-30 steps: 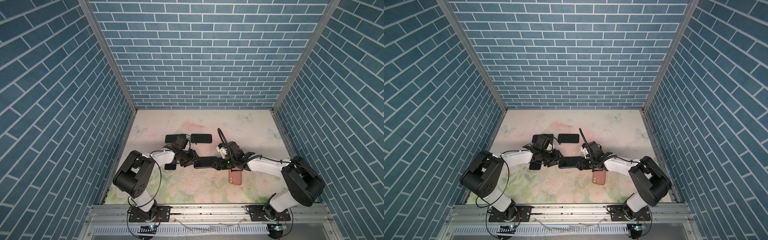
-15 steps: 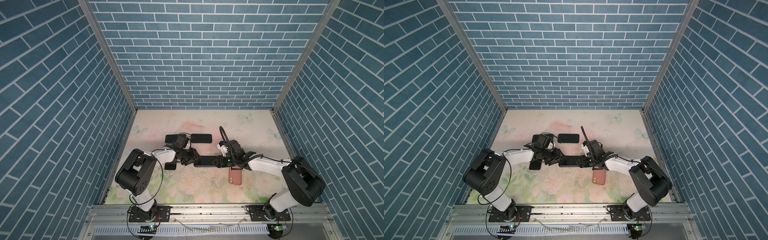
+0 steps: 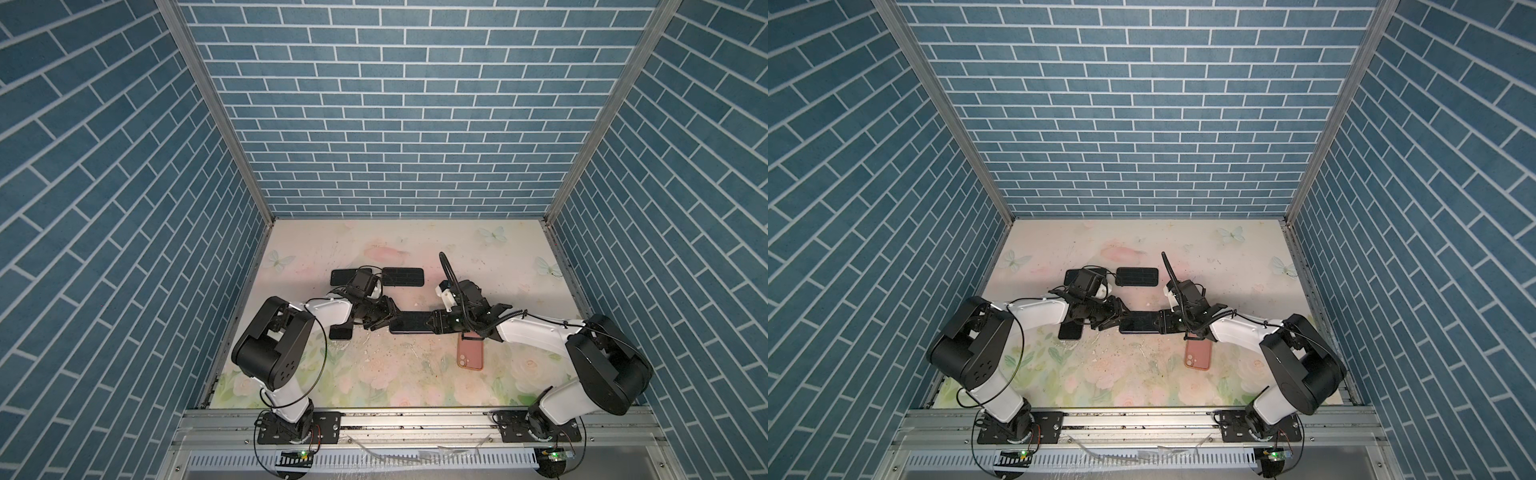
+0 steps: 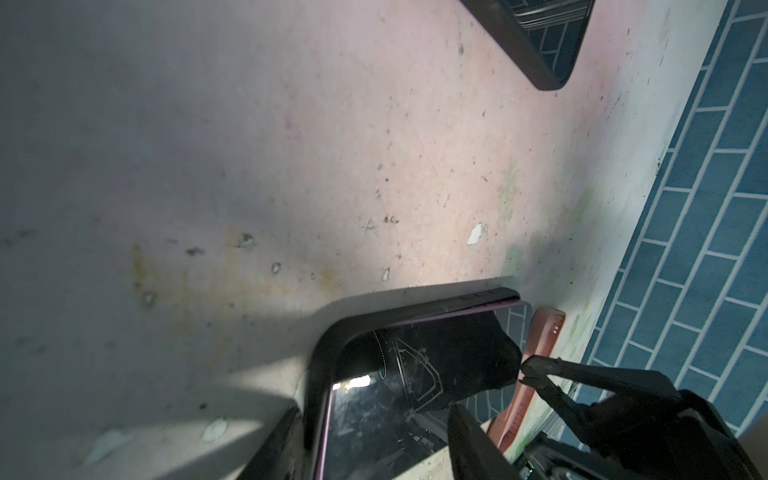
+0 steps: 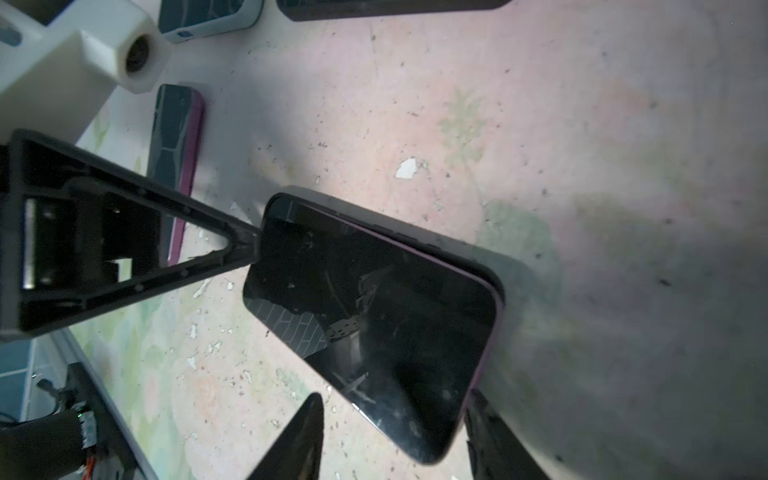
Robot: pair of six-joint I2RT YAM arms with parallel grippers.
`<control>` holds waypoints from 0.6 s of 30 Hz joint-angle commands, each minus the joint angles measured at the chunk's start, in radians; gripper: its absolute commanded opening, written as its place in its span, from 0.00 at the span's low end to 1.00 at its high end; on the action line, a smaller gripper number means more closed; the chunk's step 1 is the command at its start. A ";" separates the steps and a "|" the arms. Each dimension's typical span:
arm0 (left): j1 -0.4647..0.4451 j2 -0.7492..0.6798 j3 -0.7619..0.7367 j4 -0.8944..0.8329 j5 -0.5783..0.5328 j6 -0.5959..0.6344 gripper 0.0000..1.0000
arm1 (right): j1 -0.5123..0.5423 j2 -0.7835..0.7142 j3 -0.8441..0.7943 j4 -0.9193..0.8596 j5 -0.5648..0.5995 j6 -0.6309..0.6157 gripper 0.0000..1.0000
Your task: Put the phone into the phone case
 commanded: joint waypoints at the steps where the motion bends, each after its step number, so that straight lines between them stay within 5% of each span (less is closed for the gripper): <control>1: -0.009 0.043 -0.016 -0.062 -0.037 0.015 0.57 | -0.006 -0.029 0.028 -0.070 0.063 0.004 0.57; 18: -0.009 0.043 -0.019 -0.057 -0.030 0.018 0.55 | -0.012 0.068 0.034 0.125 -0.195 0.044 0.56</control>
